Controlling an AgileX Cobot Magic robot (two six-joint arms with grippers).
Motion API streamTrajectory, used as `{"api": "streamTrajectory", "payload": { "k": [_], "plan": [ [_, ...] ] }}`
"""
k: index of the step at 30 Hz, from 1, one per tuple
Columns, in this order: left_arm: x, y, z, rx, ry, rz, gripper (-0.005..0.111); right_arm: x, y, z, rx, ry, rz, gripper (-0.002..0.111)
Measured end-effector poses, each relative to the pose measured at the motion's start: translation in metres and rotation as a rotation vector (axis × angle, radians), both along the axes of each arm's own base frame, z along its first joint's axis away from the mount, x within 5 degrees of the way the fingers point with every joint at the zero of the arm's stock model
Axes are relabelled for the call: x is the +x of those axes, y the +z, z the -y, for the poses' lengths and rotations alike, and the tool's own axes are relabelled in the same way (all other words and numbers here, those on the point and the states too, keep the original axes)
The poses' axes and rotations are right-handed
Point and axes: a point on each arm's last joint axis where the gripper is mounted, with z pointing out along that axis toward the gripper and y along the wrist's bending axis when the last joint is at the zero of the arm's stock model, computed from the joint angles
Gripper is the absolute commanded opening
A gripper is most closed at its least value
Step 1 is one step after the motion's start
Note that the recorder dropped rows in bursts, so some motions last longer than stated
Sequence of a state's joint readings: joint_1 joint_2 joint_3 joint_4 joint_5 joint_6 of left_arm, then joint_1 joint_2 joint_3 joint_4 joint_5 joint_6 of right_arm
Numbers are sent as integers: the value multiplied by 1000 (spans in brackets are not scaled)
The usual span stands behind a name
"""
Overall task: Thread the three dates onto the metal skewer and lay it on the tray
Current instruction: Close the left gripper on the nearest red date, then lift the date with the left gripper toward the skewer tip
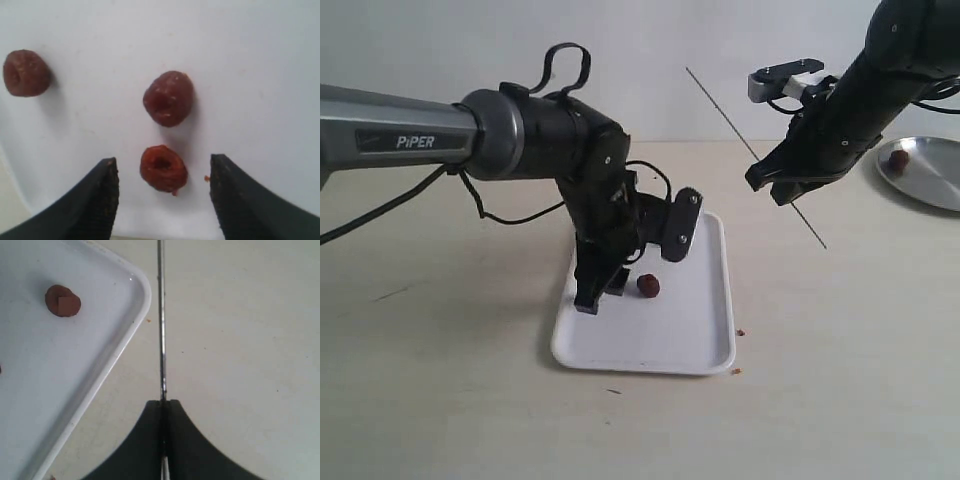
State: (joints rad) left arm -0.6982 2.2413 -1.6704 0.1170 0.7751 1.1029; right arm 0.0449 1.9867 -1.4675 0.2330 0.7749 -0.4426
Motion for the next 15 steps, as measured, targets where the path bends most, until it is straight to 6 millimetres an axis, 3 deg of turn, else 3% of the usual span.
{"api": "streamTrajectory", "payload": {
  "k": [8, 15],
  "plan": [
    [14, -7, -17, 23, 54, -46, 55, 0, 0, 0, 0, 0, 0, 0],
    [14, -19, -13, 7, 21, -68, 55, 0, 0, 0, 1, -1, 0, 0]
  ]
}}
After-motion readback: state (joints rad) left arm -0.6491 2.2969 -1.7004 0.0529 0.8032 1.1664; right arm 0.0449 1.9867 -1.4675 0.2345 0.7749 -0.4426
